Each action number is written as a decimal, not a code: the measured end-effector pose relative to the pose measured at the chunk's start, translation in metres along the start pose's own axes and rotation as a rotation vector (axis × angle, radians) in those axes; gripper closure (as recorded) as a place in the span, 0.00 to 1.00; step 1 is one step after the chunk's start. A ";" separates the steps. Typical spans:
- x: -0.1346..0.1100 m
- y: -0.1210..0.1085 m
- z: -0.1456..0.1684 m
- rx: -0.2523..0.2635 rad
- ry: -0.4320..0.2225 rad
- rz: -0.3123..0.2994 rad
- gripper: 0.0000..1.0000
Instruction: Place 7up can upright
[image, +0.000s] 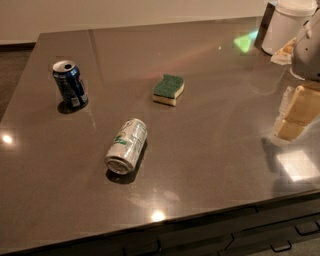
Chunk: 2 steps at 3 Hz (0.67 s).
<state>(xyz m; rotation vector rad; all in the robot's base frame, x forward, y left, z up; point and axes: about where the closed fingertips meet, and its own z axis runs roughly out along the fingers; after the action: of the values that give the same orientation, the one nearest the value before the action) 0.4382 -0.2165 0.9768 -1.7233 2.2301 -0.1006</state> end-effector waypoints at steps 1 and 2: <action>0.000 0.000 0.000 0.000 0.000 0.000 0.00; -0.018 -0.007 0.005 0.010 -0.012 0.040 0.00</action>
Offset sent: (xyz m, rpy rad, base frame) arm 0.0365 0.0487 -0.0021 0.0643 0.0016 -0.1162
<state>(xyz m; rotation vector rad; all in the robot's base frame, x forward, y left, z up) 0.4499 -0.2003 0.9780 -1.6689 2.2505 -0.0915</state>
